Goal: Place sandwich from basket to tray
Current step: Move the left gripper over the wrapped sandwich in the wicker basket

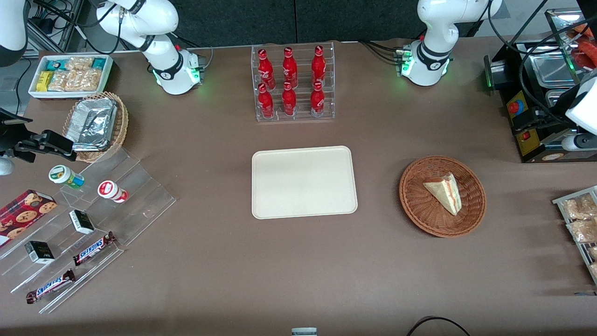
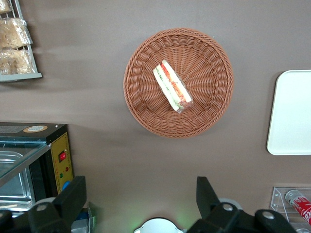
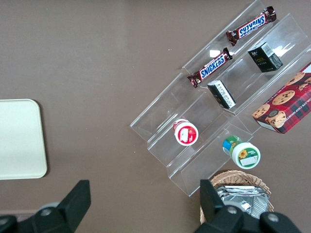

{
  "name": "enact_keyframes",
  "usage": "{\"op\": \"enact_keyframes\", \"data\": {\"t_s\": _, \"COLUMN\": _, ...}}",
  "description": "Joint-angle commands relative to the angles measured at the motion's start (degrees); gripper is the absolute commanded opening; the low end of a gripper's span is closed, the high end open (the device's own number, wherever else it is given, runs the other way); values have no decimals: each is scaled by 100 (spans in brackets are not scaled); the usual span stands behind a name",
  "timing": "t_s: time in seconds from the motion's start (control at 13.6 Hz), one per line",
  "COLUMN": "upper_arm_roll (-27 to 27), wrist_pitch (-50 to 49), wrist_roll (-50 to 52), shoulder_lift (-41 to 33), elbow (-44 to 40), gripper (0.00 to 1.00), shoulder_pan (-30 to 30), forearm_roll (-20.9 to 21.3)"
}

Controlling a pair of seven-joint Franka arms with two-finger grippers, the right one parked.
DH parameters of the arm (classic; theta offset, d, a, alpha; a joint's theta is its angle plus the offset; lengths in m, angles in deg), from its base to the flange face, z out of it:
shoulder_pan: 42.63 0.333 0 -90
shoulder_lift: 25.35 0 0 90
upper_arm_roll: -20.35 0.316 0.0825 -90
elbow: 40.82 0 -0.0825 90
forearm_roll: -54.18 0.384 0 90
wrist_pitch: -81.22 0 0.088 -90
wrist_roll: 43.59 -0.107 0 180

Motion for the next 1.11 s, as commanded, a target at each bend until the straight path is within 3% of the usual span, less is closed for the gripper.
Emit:
{"op": "enact_keyframes", "data": {"t_s": 0.0, "upper_arm_roll": -23, "wrist_pitch": -58, "wrist_roll": 42, "shoulder_lift": 14, "elbow": -72, "gripper": 100, "shoulder_pan": -42, "forearm_roll": 52}}
{"op": "enact_keyframes", "data": {"t_s": 0.22, "upper_arm_roll": -49, "wrist_pitch": 38, "wrist_roll": 69, "shoulder_lift": 66, "elbow": 50, "gripper": 100, "shoulder_pan": -51, "forearm_roll": 8}}
{"op": "enact_keyframes", "data": {"t_s": 0.44, "upper_arm_roll": -49, "wrist_pitch": 817, "wrist_roll": 182, "shoulder_lift": 5, "elbow": 874, "gripper": 100, "shoulder_pan": -51, "forearm_roll": -10}}
{"op": "enact_keyframes", "data": {"t_s": 0.81, "upper_arm_roll": -128, "wrist_pitch": 2295, "wrist_roll": 2341, "shoulder_lift": 75, "elbow": 2088, "gripper": 100, "shoulder_pan": -375, "forearm_roll": 34}}
{"op": "enact_keyframes", "data": {"t_s": 1.03, "upper_arm_roll": -128, "wrist_pitch": 2885, "wrist_roll": 3860, "shoulder_lift": 513, "elbow": 2249, "gripper": 100, "shoulder_pan": -638, "forearm_roll": 78}}
